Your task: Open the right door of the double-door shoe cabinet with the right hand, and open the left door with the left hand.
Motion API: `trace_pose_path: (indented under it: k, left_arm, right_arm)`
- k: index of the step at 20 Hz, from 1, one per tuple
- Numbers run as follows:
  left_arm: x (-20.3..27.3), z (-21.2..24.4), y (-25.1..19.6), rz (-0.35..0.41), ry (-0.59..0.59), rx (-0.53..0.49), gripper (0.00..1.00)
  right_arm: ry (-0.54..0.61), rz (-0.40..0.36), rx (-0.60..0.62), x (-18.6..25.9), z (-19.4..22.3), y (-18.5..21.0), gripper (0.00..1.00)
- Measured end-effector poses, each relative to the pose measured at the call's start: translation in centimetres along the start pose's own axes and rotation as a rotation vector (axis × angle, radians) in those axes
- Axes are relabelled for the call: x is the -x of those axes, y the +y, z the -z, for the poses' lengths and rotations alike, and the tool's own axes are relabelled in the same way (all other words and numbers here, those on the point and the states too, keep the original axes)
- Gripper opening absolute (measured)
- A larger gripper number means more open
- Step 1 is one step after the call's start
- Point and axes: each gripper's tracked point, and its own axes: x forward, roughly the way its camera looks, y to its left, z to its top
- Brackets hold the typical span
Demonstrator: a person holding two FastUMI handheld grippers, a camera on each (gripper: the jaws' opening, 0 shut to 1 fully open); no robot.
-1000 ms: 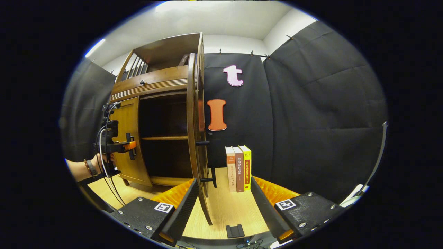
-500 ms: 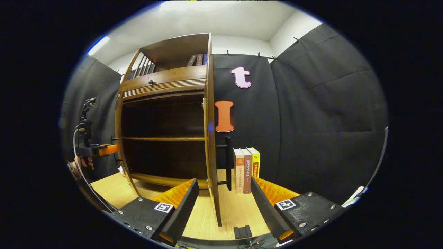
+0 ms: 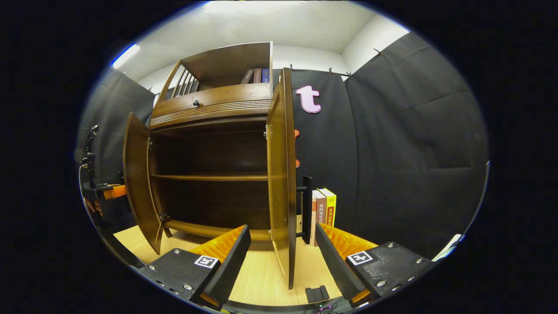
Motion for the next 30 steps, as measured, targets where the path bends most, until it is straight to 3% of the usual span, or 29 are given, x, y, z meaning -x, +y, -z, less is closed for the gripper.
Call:
trace_pose_path:
  k: [2,7,9,19,21,22,24,26,30]
  left_arm:
    - [0.3,0.2,2.0,-0.029,-0.007,-0.006,0.23]
    - [1.4,0.5,8.1,-0.125,-0.017,0.005,0.15]
    - [1.8,0.1,9.0,-0.084,-0.019,-0.002,0.08]
    - [1.7,0.1,12.6,0.071,-0.041,0.001,0.08]
    - [1.9,0.3,13.7,0.08,-0.043,0.019,0.09]
    - [2.1,0.2,14.2,0.079,-0.044,0.017,0.01]
    - [2.8,0.2,15.0,0.071,-0.05,-0.003,0.0]
    - [3.7,0.5,15.1,0.079,-0.038,0.01,0.17]
    - [5.7,0.9,16.0,0.024,-0.025,0.015,0.14]
  right_arm:
    - [-0.001,0.005,0.005,0.1,-0.1,0.1,0.92]
    - [-0.005,0.018,0.007,0.0,-0.3,0.5,0.92]
    - [-0.008,0.019,0.011,0.1,-0.5,0.6,0.92]
    - [0.007,0.028,0.026,0.4,-0.5,1.9,0.92]
    - [0.005,0.022,0.021,0.4,-0.7,2.6,0.92]
    - [-0.001,0.021,0.026,0.7,-1.0,2.9,0.92]
    - [-0.003,0.022,0.04,1.1,-1.0,3.3,0.92]
    - [0.001,0.017,0.04,1.0,-0.9,3.8,0.92]
    - [-0.003,0.0,0.019,0.1,-1.0,4.5,0.92]
